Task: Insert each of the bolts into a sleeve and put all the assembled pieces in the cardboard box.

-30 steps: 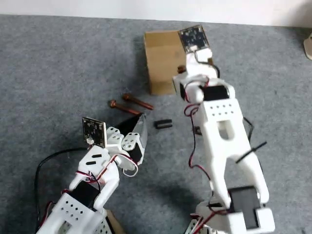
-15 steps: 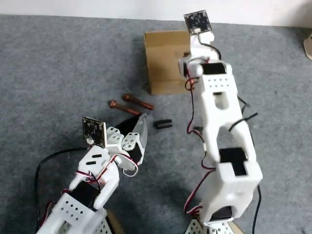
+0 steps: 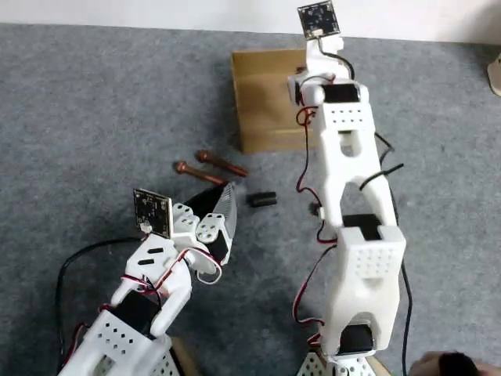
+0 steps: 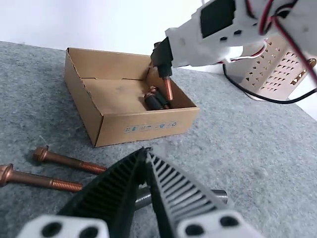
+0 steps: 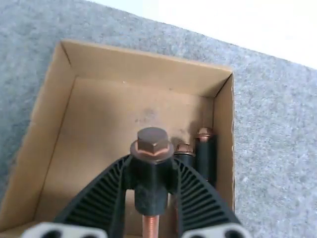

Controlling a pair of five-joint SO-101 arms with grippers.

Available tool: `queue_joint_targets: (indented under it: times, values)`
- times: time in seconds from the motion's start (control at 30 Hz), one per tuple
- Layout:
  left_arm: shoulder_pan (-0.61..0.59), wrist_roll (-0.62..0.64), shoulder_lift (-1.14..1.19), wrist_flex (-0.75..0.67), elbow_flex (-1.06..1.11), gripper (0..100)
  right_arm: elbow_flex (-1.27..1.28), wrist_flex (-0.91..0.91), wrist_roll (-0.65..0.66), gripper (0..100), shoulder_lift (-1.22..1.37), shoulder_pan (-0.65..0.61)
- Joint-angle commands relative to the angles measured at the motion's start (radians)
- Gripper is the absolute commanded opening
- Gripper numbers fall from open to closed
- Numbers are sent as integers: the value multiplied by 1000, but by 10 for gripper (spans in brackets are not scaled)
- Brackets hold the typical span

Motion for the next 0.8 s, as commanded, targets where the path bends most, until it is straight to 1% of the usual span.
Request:
queue_joint_targets:
  times: [0.0, 0.3, 0.77]
  values:
    - [-4, -8, -1, 0, -36, 10, -119, 5, 0, 5, 21, 12]
    - [-4, -9, -1, 0, -36, 10, -186, 5, -2, 5, 142, 13]
    - [-4, -11, -1, 0, -36, 10, -188, -2, -9, 5, 259, 15]
